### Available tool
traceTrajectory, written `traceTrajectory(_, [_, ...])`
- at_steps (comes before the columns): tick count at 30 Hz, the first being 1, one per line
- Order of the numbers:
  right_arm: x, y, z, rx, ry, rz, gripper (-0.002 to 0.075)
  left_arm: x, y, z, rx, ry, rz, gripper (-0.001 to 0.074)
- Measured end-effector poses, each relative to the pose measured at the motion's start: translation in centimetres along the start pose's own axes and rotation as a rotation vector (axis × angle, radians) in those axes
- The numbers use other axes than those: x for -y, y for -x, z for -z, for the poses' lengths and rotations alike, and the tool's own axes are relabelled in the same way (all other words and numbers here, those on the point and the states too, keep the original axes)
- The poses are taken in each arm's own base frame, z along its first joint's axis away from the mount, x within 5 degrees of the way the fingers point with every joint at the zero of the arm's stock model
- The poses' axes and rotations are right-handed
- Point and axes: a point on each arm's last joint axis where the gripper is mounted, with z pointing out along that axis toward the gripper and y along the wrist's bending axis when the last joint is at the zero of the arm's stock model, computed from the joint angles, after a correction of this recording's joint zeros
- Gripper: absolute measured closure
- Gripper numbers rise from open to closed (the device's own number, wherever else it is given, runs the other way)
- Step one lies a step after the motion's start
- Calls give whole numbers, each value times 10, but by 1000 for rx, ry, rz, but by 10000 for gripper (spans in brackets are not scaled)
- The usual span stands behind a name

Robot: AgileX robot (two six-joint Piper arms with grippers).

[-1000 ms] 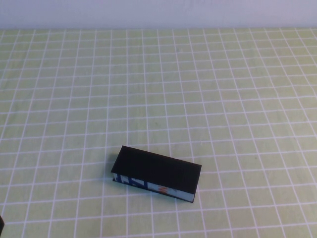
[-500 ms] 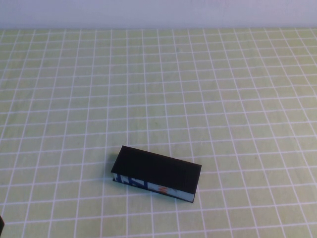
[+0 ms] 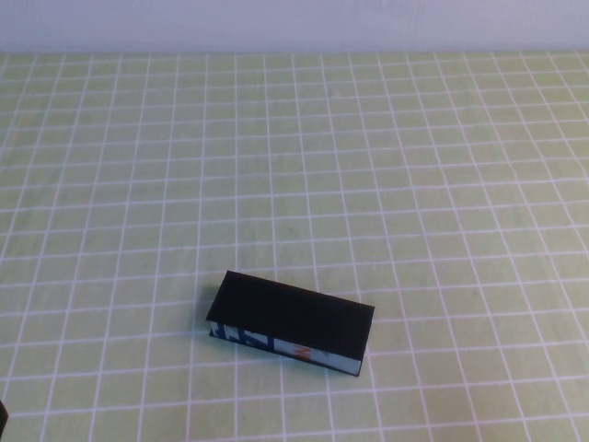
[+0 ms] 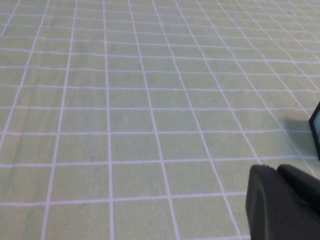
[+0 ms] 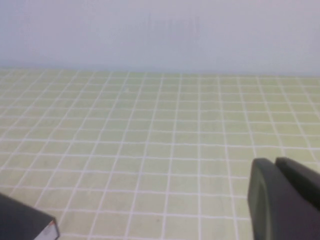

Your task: Return glasses to glasses case

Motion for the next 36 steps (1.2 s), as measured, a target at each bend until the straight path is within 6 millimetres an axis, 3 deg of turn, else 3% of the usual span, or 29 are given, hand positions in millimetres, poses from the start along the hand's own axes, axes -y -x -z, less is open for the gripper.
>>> traceTrajectory(5, [5,-15,2,95,-76,-2,743,0,0,0,-2,0,0,739])
traceTrajectory(13, [17,-89,-23,-22,-113,-25,743,0,0,0,-2,0,0,739])
traceTrajectory(15, [18,-97,-25,-37,-117,-28,743,0,0,0,-2,0,0,739])
traceTrajectory(36, [18,-103,-25,-88,-107,-43,743,0,0,0,-2,0,0,739])
